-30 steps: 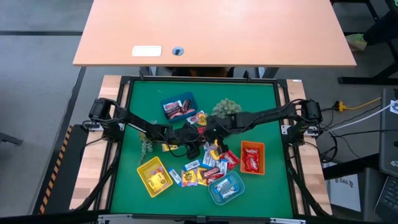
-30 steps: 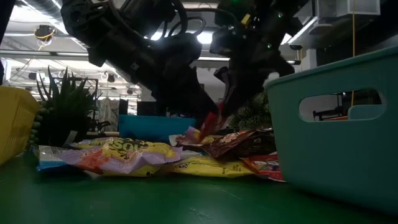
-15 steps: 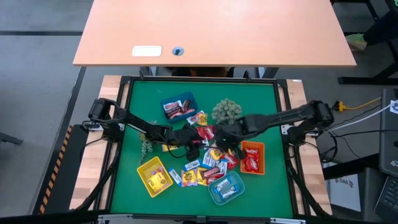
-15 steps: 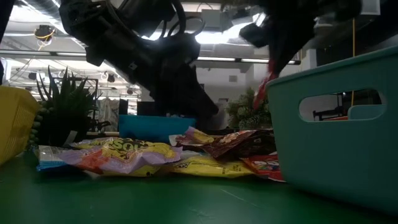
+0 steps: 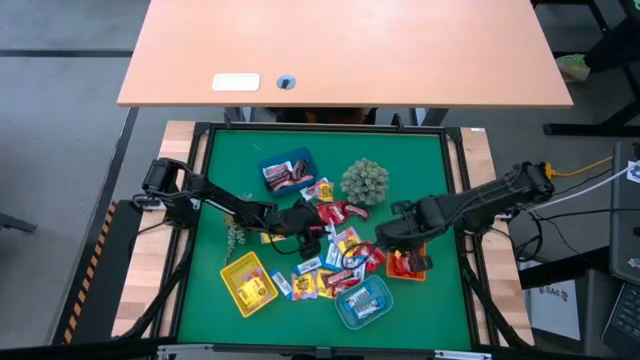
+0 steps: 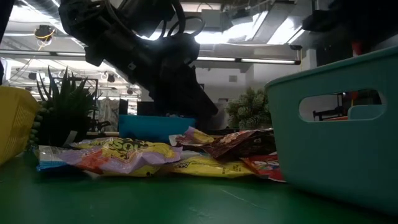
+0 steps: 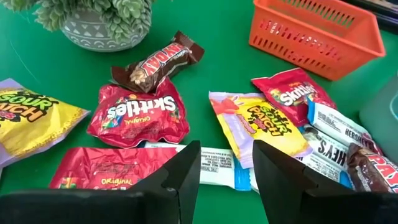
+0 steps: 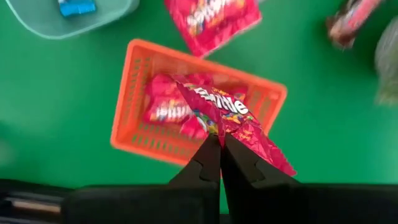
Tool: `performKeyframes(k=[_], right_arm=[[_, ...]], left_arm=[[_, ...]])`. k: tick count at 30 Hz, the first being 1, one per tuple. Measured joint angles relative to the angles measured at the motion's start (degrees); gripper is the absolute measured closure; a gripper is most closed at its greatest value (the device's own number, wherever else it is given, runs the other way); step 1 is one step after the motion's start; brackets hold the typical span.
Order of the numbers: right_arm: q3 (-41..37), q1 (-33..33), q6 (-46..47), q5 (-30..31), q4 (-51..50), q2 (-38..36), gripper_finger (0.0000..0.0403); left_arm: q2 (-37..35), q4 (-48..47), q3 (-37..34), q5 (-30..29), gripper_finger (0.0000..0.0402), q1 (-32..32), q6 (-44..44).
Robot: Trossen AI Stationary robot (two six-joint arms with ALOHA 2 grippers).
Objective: Sort candy
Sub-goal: Put the red candy into the orange bin
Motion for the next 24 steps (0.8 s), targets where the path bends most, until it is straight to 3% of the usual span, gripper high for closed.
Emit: performKeyframes(k=[11,17,24], right_arm=[[0.00,1.69,2.65,-2.05,-0.76,0.13,0.0400],[0.00,1.69,2.63,-4.16,-0.80,0.13,0.0394],[0.00,1.67,2.63,-4.57,-0.80,0.13,0.0301]], left_arm=[[0.00,0.04,0.00,-2.38,0.0268,0.04,1.91],[0.02,-0.06,0.00,-2.43,0.0234,0.09,6.06],[0.02,-6.85,0.00,-2.46,0.0175,0.59,6.27]])
